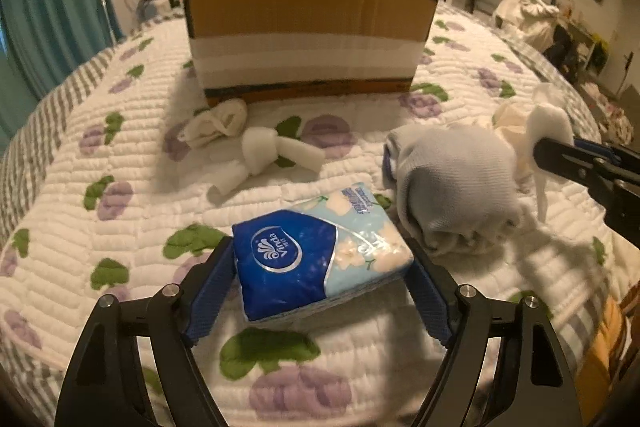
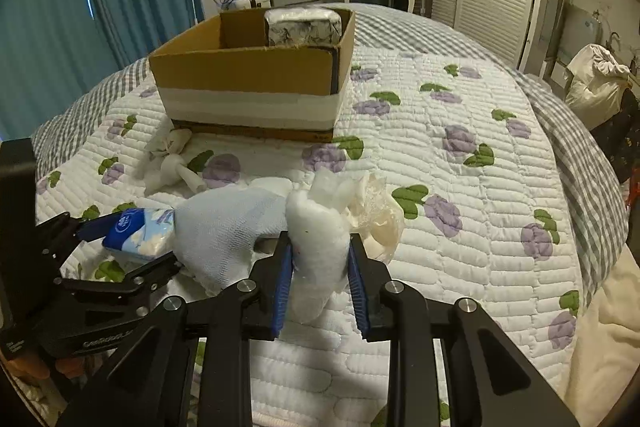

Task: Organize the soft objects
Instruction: 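Grasp the blue tissue pack with the left tool while the right tool grasps a white sock, then lower the tissue pack and white sock into the box and release both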

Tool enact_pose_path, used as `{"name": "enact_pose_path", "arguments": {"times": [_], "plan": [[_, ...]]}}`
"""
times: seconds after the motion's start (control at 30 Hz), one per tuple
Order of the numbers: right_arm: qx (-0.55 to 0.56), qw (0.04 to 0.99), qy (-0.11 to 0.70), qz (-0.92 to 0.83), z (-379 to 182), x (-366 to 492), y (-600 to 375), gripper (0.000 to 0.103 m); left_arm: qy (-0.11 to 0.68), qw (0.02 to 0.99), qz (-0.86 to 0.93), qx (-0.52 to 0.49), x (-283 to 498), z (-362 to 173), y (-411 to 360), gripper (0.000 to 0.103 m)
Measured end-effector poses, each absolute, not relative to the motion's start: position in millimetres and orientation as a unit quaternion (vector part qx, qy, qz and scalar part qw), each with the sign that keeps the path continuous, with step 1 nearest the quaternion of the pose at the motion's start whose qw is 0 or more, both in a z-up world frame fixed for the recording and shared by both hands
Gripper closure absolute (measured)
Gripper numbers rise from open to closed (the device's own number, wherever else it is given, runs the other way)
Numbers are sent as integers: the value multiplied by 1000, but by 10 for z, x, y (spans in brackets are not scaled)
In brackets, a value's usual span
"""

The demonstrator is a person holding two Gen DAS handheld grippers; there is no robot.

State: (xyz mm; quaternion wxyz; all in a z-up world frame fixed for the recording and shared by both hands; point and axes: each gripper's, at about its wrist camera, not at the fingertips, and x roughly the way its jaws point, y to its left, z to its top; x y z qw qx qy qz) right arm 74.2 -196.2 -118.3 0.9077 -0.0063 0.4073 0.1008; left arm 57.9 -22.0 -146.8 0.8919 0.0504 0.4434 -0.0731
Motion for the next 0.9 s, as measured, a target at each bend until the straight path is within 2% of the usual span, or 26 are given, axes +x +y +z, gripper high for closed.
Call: {"name": "enact_pose_path", "arguments": {"times": [0.53,0.9], "plan": [[-12,940,317,130,-277,486,-1751,77,343,935,-77,55,211,-488,-151,22],[-2,949,257,182,489,1149,-1560,77,277,957,-69,57,796,77,-42,23]]}}
